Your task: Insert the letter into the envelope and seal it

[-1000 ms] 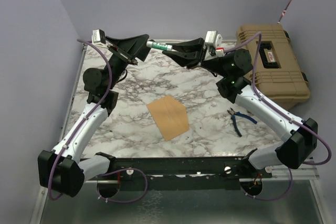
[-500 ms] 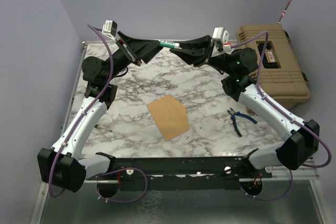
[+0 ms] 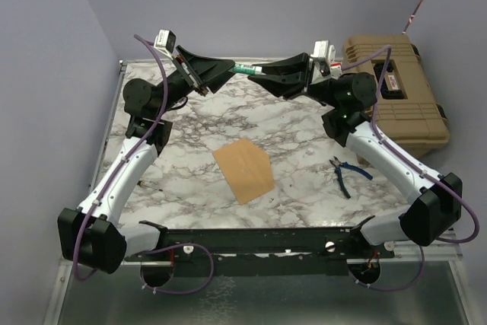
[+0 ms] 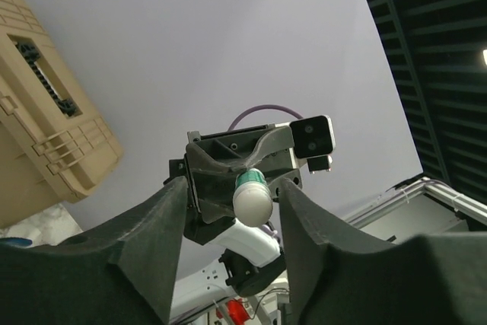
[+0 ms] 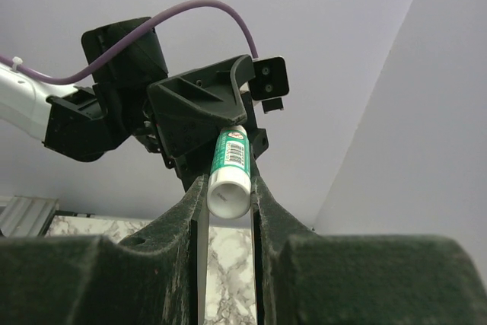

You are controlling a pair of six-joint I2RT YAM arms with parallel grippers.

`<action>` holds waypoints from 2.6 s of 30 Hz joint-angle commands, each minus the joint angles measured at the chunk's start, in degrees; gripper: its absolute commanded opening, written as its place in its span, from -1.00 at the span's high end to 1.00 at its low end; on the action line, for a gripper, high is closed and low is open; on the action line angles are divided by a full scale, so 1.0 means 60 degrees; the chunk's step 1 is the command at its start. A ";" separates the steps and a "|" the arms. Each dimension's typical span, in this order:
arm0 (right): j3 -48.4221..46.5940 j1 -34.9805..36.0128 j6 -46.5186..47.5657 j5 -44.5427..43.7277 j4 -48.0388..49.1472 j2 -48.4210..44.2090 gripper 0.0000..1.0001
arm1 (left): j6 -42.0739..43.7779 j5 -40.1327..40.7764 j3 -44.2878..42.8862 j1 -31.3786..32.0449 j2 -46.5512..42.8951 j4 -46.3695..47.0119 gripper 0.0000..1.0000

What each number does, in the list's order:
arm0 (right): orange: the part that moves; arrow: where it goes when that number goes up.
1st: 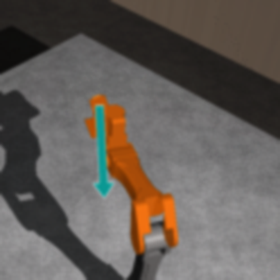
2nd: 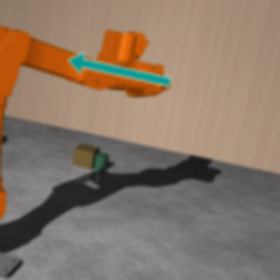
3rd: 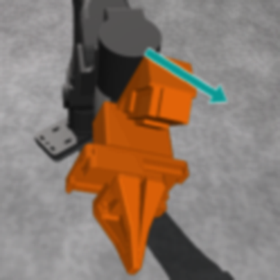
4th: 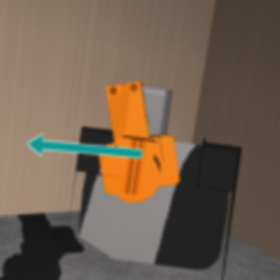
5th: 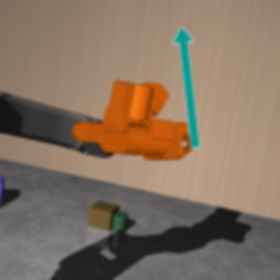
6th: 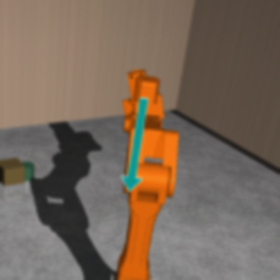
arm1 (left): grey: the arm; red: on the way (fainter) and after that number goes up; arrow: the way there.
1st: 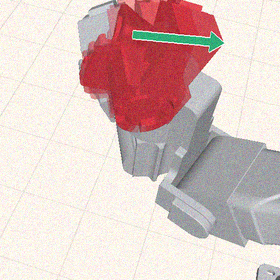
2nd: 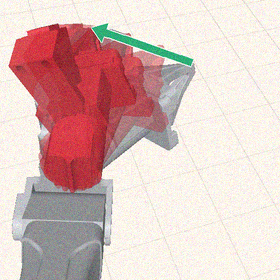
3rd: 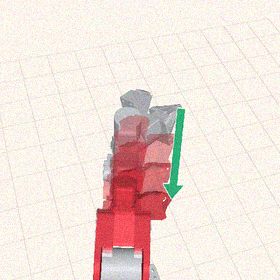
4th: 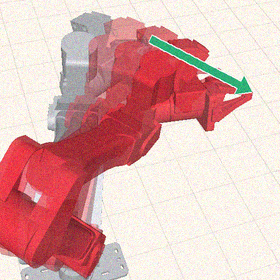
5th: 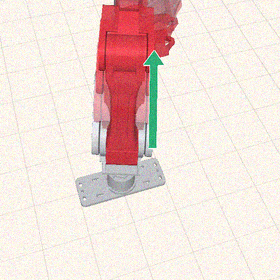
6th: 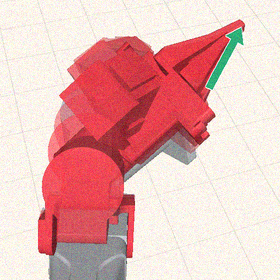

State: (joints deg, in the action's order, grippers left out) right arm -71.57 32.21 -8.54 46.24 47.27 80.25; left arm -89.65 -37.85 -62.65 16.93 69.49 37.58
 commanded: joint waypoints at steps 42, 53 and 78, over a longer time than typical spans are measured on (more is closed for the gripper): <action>-0.1244 -0.0281 -0.2211 0.1067 0.2535 0.1901 -0.29 | -0.1180 0.0464 0.0781 -0.0111 0.0167 0.1282 1.00; -0.1656 -0.0118 -0.2015 0.1313 0.2433 0.2370 -0.19 | -0.2050 0.0813 0.1330 -0.0046 0.0182 0.2388 1.00; -0.2020 0.0357 -0.0004 0.1111 0.0219 0.2234 0.28 | -0.2005 0.0796 0.1433 -0.0045 0.0246 0.2393 1.00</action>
State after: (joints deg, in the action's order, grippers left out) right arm -81.54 33.82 -10.39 53.45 50.15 93.80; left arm -101.62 -33.98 -54.61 16.36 71.26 49.93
